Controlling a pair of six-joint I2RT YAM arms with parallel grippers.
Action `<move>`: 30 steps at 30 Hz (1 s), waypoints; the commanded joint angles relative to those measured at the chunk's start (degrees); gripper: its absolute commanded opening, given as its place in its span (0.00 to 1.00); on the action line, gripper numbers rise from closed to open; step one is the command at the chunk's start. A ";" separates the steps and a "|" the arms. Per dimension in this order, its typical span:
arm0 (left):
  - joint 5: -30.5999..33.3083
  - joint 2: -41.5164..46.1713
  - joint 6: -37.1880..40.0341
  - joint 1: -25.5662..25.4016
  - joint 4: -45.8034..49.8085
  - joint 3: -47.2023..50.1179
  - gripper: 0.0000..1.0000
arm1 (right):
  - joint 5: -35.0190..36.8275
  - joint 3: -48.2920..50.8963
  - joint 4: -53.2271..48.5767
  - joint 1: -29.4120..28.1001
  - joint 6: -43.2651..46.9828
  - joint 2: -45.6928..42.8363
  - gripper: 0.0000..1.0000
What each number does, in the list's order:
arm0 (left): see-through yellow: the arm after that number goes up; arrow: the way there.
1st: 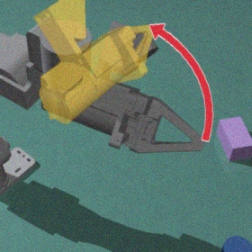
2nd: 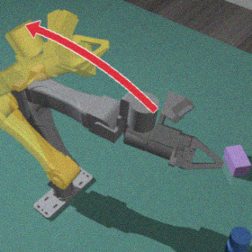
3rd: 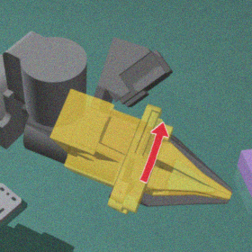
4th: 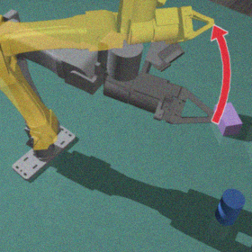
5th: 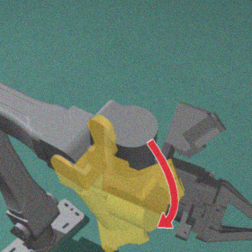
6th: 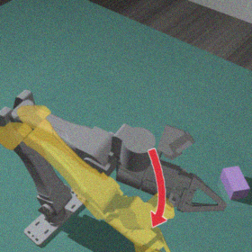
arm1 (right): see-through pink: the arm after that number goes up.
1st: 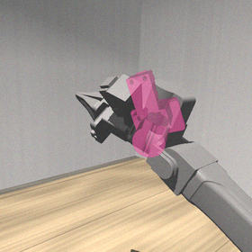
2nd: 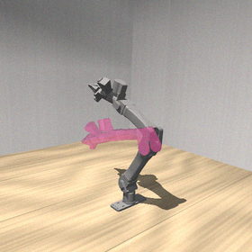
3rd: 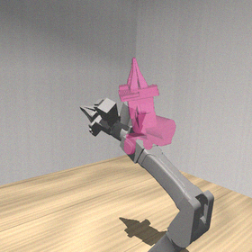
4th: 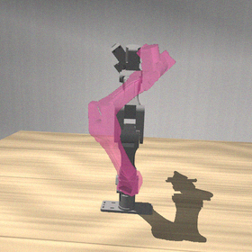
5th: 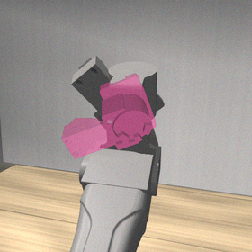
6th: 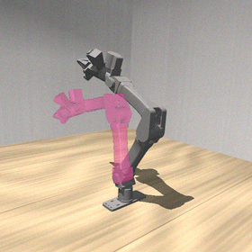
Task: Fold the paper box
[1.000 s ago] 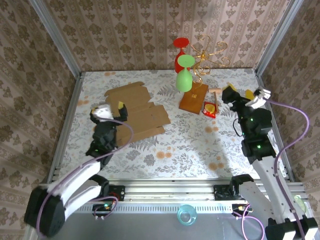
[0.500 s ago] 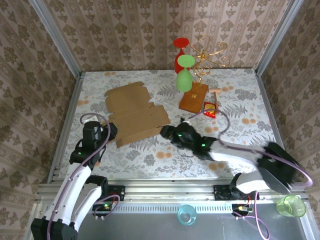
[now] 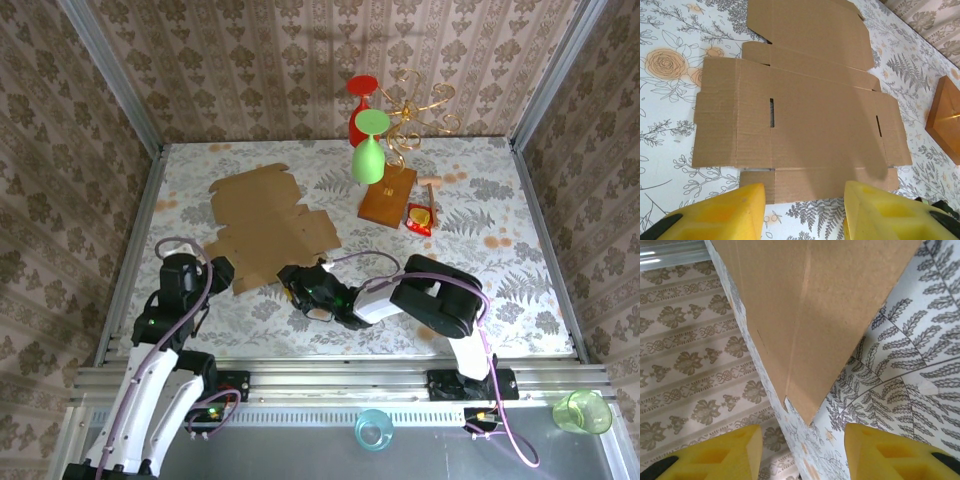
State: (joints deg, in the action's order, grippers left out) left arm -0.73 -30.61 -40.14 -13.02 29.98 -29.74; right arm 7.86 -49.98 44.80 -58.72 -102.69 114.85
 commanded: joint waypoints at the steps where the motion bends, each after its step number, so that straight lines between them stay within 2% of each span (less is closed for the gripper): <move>1: -0.88 1.38 -0.53 0.49 2.26 -0.23 0.45 | 4.16 -1.47 -2.06 0.27 -3.59 2.03 0.44; 9: -1.02 1.61 -1.26 0.34 2.42 -1.20 0.44 | 6.43 -6.63 -16.14 1.08 -1.48 1.22 0.40; 20: -1.47 1.72 -1.16 0.27 2.98 -2.17 0.41 | 6.64 -10.34 -16.40 3.56 -0.90 4.06 0.39; 30: -2.08 1.74 -1.73 0.10 2.19 -2.26 0.39 | 9.95 -10.51 -14.80 3.57 1.81 3.21 0.00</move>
State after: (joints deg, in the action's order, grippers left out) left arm -1.80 -29.50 -40.97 -13.04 31.35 -30.09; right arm 13.39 -60.07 29.56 -55.31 -102.59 117.86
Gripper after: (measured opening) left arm 0.391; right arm 0.037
